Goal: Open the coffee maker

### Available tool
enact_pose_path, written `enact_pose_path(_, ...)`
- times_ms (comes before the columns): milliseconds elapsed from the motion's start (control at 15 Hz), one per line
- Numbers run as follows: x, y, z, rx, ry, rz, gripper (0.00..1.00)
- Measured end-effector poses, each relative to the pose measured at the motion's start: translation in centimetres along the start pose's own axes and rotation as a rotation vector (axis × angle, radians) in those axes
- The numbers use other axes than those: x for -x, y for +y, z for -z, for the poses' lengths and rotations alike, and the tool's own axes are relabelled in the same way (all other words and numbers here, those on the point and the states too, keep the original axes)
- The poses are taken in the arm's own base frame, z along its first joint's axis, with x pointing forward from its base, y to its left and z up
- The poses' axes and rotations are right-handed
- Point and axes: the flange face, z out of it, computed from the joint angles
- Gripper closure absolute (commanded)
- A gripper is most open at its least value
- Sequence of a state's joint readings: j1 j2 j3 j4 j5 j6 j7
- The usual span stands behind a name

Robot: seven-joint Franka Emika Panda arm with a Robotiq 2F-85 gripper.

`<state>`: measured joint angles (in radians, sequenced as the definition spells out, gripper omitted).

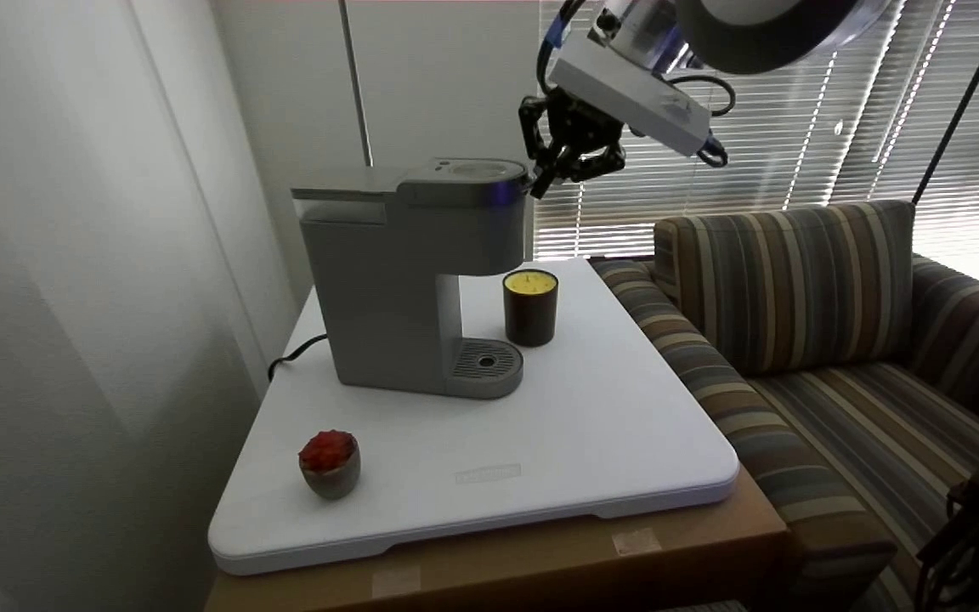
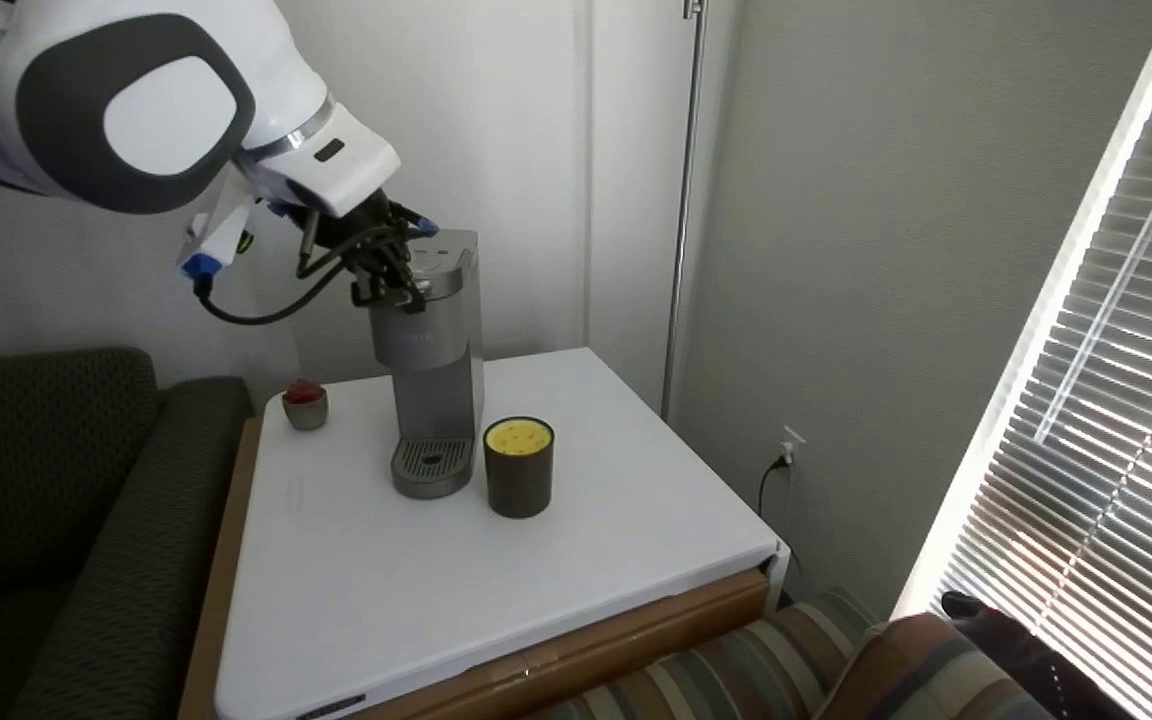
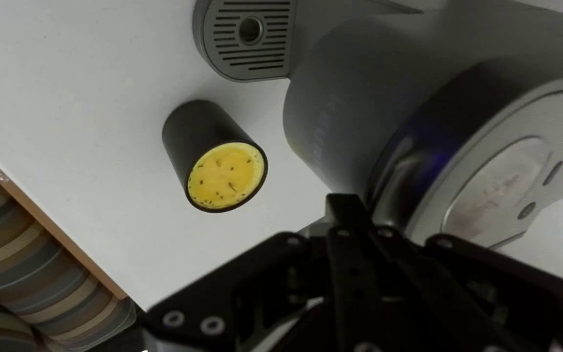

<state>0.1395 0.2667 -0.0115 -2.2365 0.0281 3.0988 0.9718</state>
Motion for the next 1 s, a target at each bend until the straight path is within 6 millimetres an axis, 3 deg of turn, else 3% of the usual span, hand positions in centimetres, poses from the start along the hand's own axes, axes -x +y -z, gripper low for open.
enact_pose_path(533, -0.1, -2.1, 2.2, -0.134, 0.051, -0.049, 1.00)
enact_pose_path(1000, 0.4, -3.4, 2.9, -0.178, 0.045, -0.047, 1.00)
